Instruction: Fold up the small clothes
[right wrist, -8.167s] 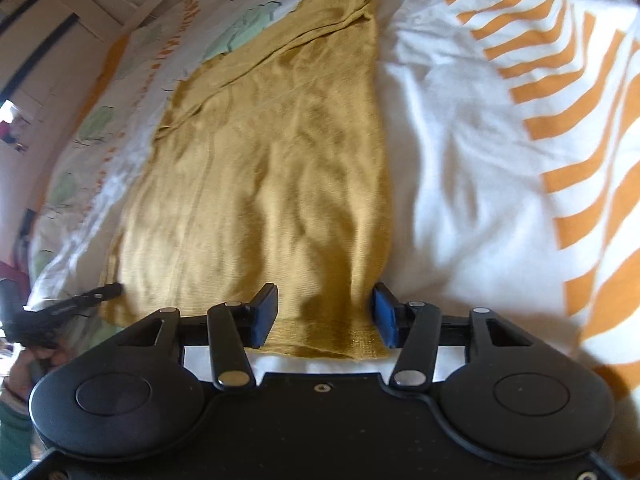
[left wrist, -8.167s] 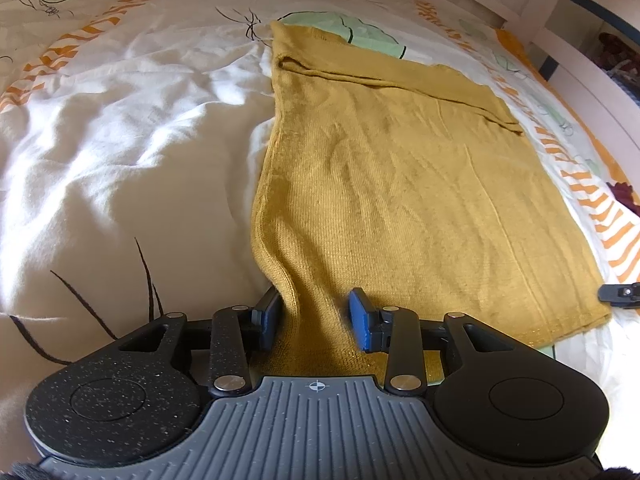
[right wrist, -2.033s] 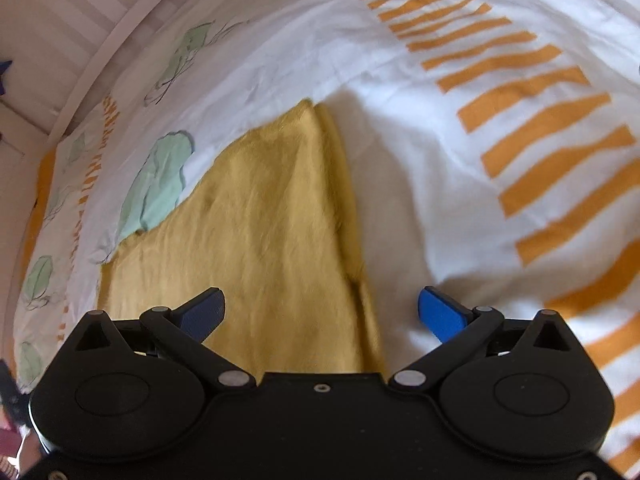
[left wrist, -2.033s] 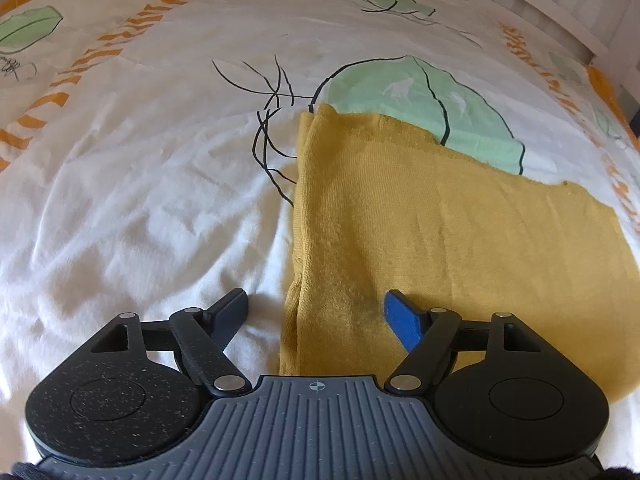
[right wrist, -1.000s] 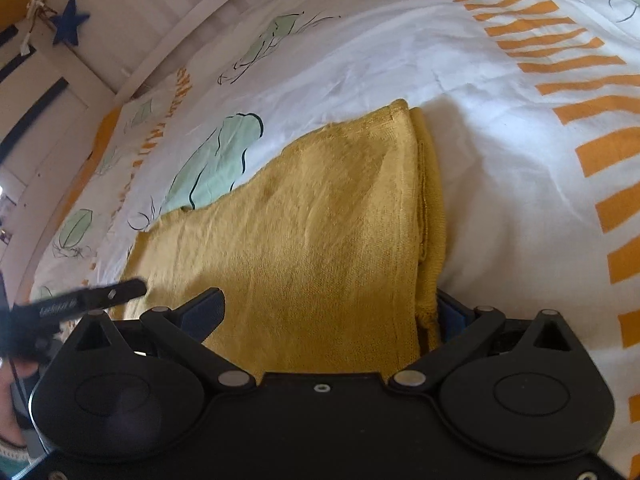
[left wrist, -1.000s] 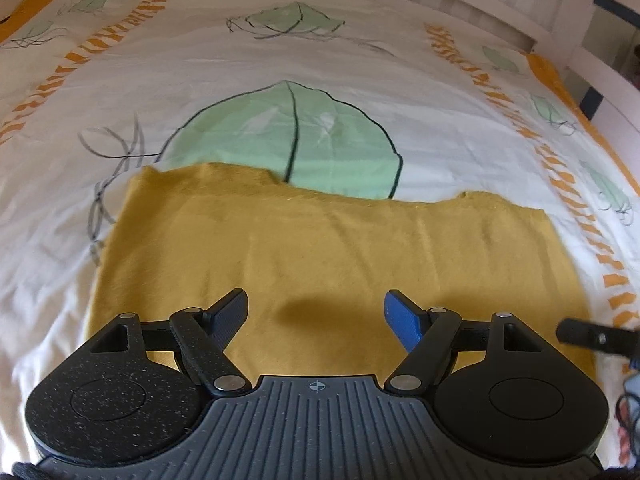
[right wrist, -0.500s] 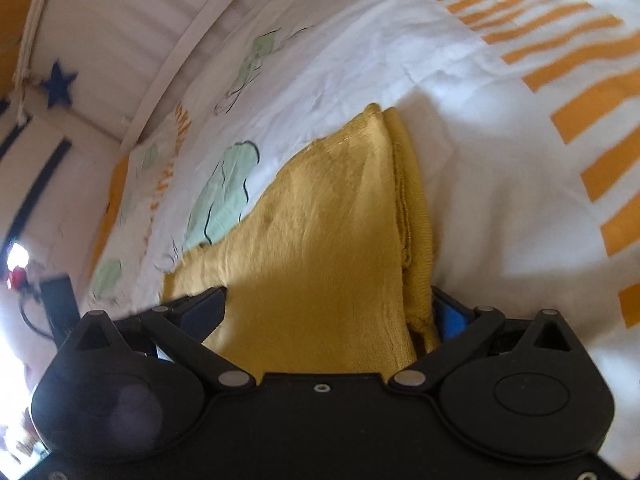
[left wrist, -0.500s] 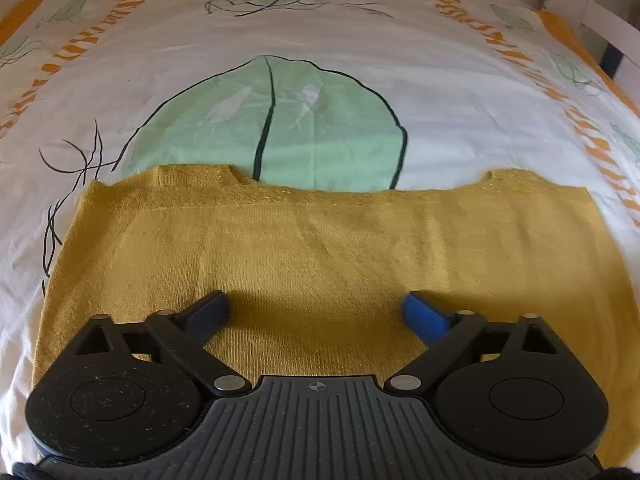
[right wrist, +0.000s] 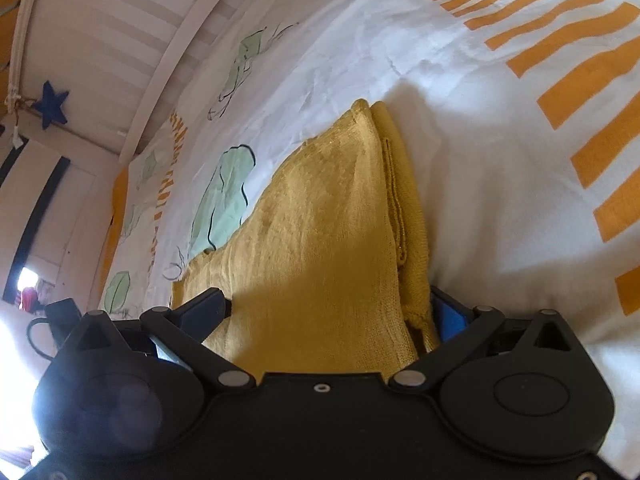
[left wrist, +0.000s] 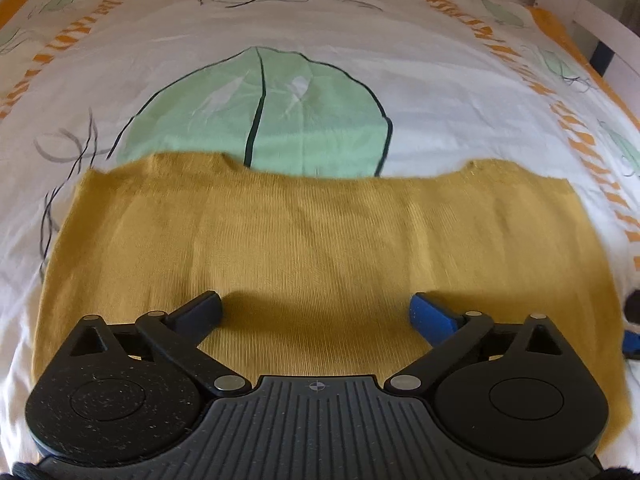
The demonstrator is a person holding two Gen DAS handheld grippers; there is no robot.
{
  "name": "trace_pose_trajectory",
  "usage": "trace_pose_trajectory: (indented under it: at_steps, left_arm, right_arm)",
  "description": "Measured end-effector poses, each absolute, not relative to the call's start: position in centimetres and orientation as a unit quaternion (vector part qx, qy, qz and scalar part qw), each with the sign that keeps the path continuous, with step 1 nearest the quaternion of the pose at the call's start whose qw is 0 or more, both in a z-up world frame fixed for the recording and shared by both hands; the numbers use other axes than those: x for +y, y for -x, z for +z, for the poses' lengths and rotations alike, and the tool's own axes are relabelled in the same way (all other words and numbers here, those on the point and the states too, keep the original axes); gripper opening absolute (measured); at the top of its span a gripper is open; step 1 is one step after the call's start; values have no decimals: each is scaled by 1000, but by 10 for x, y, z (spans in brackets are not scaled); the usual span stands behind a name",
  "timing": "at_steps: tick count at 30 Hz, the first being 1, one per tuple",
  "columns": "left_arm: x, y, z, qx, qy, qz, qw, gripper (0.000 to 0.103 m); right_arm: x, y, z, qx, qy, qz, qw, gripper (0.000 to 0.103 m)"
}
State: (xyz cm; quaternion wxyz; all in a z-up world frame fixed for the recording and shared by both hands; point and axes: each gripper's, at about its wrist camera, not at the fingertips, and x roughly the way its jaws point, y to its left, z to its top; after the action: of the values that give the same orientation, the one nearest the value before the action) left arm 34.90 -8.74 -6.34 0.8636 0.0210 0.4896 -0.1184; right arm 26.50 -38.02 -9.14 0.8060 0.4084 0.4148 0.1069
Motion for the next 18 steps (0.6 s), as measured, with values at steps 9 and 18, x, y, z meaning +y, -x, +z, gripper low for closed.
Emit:
trace_pose_trajectory:
  at_steps: [9,18]
  left_arm:
    - [-86,-286,-67,490,-70,-128,860,102]
    - [-61,-277,-60,493,-43,-141,857,101]
  right_arm:
    - [-382,-265,-92,415,-405,120,806,103]
    - [-380,-265,-94,405,-404,119,812,103]
